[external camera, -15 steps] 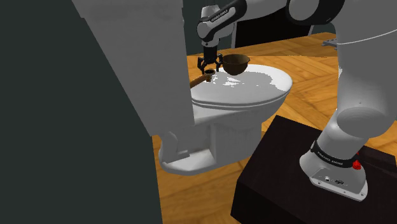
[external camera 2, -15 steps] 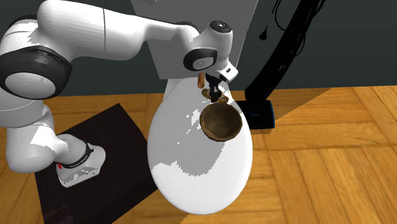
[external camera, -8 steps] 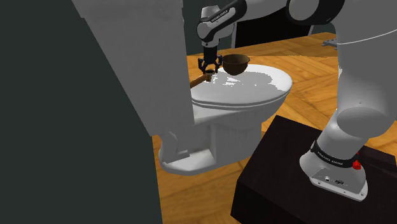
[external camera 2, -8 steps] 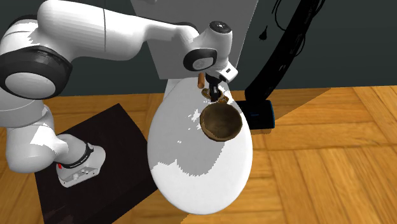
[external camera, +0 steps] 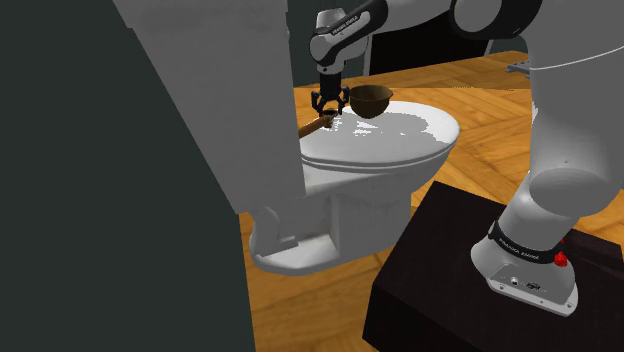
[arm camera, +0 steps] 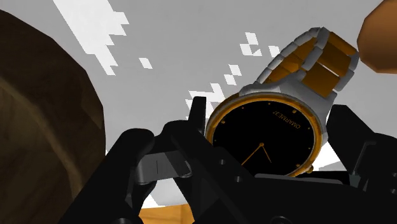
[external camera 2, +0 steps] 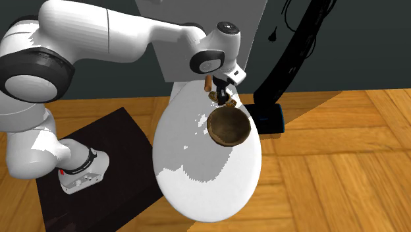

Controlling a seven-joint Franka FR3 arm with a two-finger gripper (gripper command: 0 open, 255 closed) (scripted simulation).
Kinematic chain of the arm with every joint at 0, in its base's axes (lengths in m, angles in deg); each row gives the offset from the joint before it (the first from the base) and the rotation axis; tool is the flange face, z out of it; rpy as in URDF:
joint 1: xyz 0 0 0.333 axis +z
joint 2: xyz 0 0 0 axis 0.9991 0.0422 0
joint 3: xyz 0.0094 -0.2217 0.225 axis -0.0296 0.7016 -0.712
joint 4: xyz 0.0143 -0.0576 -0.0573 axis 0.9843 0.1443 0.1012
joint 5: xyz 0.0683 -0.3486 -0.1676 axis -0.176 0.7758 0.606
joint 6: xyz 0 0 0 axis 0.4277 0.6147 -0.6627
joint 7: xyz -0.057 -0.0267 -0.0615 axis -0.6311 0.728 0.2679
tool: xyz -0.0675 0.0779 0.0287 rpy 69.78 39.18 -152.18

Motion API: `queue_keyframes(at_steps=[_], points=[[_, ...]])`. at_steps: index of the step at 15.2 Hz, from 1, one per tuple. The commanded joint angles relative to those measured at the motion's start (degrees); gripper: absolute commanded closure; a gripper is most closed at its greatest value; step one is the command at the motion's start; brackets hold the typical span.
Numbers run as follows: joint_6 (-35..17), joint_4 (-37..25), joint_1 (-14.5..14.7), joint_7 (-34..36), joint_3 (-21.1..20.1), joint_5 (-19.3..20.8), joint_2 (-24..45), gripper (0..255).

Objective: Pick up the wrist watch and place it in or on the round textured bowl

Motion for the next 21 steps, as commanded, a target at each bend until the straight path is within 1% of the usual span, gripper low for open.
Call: queue_keyframes(at_steps=[1,11,21], points=[[-0.01,-0.03,-0.01,0.0,0.01,0.0,0.06,255],[6.63,-4.33,0.02,0.25,0.17,0.35,-2.28,255],[13.8,-10.39,-0.06,0.42,0.28,0.55,-3.4,255]])
